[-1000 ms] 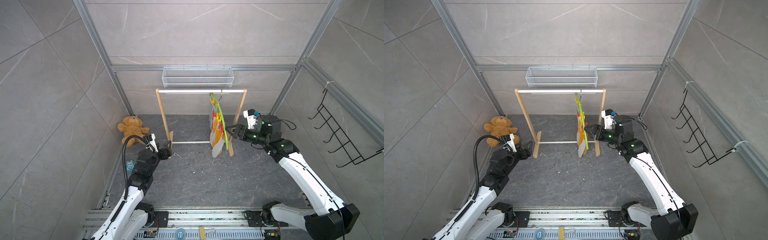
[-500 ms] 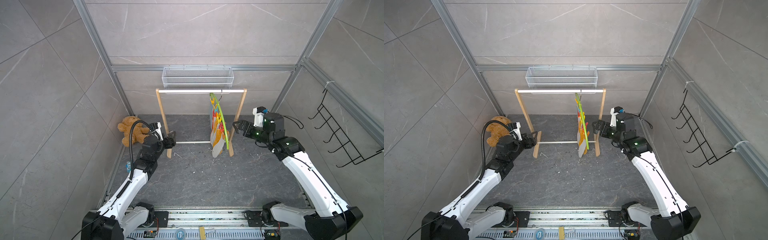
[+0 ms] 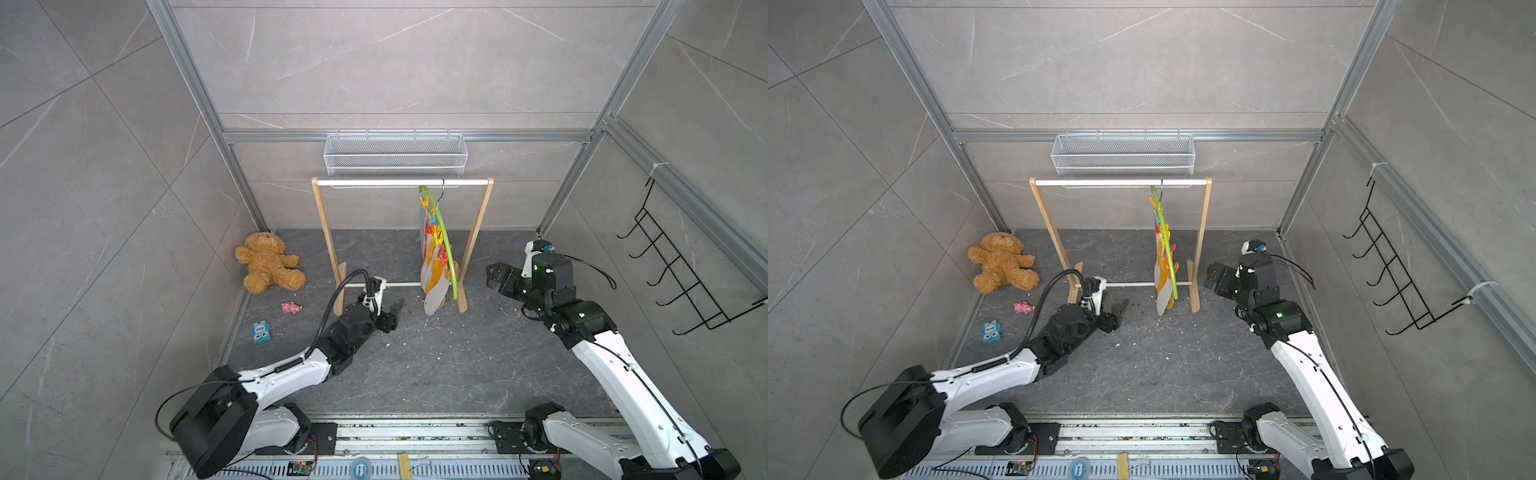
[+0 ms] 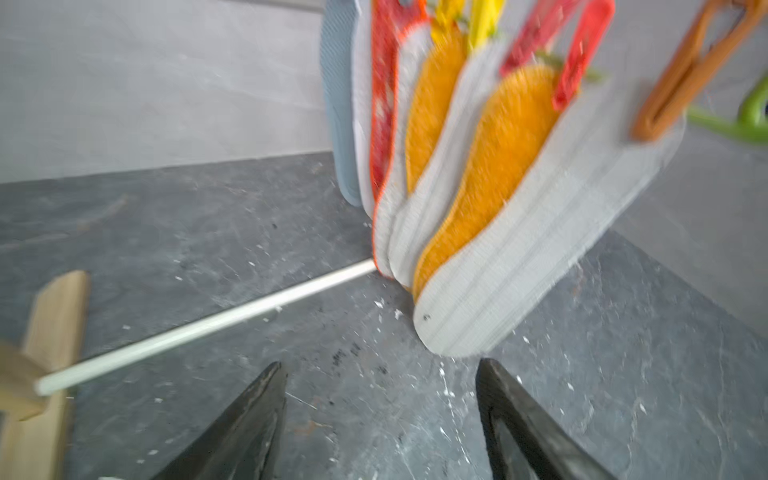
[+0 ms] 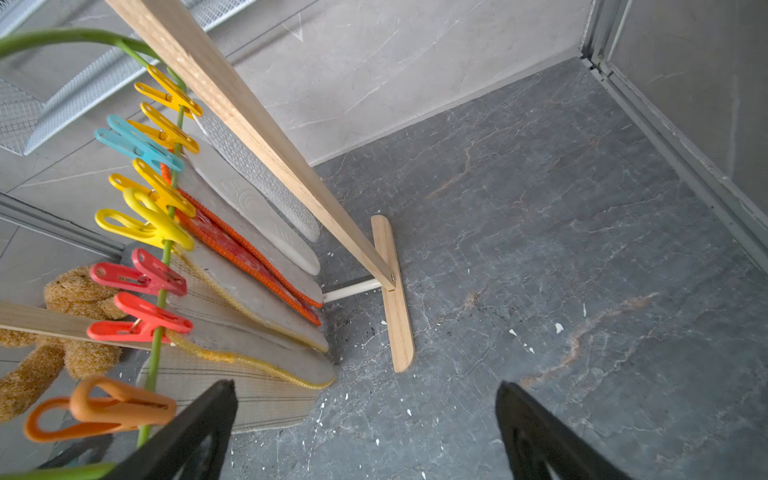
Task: Take the shoe insoles off the hanger
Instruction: Remove the insole from the hanger.
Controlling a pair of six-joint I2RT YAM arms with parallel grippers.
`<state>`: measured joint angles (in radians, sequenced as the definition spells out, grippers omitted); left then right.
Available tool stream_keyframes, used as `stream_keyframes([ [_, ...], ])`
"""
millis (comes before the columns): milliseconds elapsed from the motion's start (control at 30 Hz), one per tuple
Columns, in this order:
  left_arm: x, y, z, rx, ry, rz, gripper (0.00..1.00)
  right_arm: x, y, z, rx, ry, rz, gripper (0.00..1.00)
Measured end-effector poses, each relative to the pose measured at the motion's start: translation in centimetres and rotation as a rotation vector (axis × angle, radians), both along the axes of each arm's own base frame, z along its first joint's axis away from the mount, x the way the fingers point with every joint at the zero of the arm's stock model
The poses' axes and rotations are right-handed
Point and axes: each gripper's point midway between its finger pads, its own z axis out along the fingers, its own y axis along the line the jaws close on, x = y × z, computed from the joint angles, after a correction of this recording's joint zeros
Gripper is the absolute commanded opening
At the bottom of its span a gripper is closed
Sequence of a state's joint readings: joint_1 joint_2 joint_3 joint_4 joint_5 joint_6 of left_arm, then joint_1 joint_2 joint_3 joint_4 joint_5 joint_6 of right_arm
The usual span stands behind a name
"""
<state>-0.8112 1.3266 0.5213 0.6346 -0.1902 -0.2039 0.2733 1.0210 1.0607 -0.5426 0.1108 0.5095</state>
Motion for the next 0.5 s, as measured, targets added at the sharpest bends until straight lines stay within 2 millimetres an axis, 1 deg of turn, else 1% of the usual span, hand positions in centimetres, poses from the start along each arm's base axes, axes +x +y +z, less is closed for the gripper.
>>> stream_keyframes([
  [67,-0.6,-2.0,-2.8,0.038,0.024,-0.029,0.74,-0.4,0.0,-1.4,-0.005,0.030,0.005,0.98],
  [133,-1.1,-3.3,-5.1,0.070,0.042,-0.046,0.75,-0.8,0.0,-2.6,-0.009,0.055,0.009,0.96],
  [167,-1.4,-3.9,-6.2,0.087,0.049,-0.051,0.75,-1.0,0.0,-3.0,-0.010,0.063,0.011,0.94],
  [233,-1.7,-5.0,-7.7,0.104,0.055,-0.058,0.75,-1.5,-0.2,-3.4,-0.010,0.067,0.012,0.90],
  [367,-1.8,-6.8,-9.0,0.088,0.044,-0.053,0.75,-2.5,-0.5,-2.8,0.003,0.034,0.008,0.81],
  [500,-0.9,-8.0,-9.7,0.067,0.030,-0.032,0.75,-2.8,-0.5,-2.5,0.014,0.022,0.008,0.77],
])
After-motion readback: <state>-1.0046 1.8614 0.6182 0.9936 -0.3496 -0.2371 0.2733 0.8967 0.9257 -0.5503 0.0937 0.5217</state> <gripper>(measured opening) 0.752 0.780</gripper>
